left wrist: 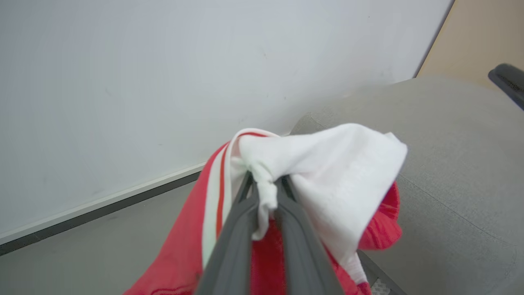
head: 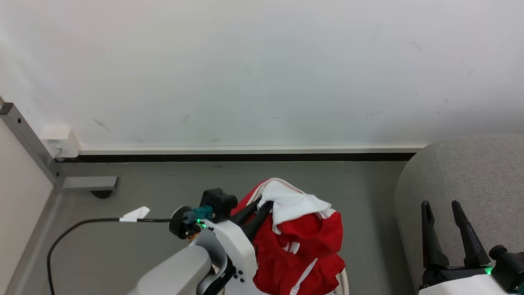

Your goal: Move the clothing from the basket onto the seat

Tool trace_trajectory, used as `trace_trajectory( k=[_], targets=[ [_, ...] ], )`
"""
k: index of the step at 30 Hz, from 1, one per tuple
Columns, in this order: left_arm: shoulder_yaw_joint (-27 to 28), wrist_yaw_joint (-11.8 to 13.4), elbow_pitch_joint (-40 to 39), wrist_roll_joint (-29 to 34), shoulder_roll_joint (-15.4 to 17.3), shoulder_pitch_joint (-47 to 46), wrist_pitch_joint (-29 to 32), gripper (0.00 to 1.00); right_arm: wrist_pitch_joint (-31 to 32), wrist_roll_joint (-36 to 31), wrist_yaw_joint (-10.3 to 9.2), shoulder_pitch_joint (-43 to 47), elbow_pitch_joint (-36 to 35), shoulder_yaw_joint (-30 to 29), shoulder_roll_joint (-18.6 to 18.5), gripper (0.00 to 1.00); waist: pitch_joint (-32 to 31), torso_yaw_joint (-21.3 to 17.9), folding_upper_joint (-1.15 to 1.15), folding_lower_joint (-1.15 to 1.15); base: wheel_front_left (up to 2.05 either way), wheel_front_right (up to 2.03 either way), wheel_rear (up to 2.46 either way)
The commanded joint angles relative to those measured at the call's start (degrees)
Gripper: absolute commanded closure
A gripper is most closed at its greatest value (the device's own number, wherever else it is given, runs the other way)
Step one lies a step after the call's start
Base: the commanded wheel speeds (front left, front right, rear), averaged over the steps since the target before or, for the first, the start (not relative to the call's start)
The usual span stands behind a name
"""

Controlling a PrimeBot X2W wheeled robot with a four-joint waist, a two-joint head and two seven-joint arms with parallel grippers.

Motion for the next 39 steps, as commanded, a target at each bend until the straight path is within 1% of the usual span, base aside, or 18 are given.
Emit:
trace_trajectory(
  k=[1,7,12,15,21,30,35,39],
  targets=[
    [0.97,0.62,-2.03,-0.66,0.62,-0.91,-0.33,1.0,0.1,0.25,-0.14,0.97,-0.01,0.38,-0.17,0.0,-1.42,1.49,0.0,0.02,0.0,0.0,0.0],
    [4.83,3.45,-11.81,-2.55,3.09,-3.19,0.81,1.0,0.07,0.85,-0.14,2.11,0.37,1.93,-0.16,0.0,-2.38,2.52,0.0,0.02,0.0,0.0,0.0],
    [7.85,5.97,-18.3,-4.24,4.79,-4.63,1.76,1.0,-0.03,1.21,-0.14,2.17,0.94,3.48,-0.16,0.0,-3.02,2.5,0.0,0.02,0.0,0.0,0.0],
    [9.21,7.3,-20.9,-5.05,5.82,-5.11,2.29,1.0,-0.06,1.2,-0.14,2.1,1.13,4.52,-0.17,0.0,-3.25,2.19,0.0,0.02,0.0,0.0,0.0],
    [10.41,8.97,-24.06,-5.86,7.36,-3.76,2.74,1.0,-0.06,0.97,-0.14,1.86,1.08,5.72,-0.16,0.0,-3.05,1.61,0.0,0.02,0.0,0.0,0.0],
    [10.07,9.69,-26.12,-5.91,8.15,-2.22,2.86,1.0,0.48,0.08,-0.14,1.62,0.59,8.47,-0.15,0.0,-2.5,1.59,0.0,0.02,0.0,0.0,0.0],
    [9.65,9.83,-27.06,-5.8,7.89,-2.26,3.03,1.0,1.37,-1.42,-0.14,0.22,1.43,12.31,-0.15,0.0,-2.2,2.08,0.0,0.02,0.0,0.0,0.0],
    [8.97,9.64,-27.37,-5.77,7.29,-2.12,3.28,1.0,2.93,-3.12,-0.14,-2.16,3.64,15.77,-0.17,0.0,-2.15,2.99,0.0,0.02,0.0,0.0,0.0]
  ],
)
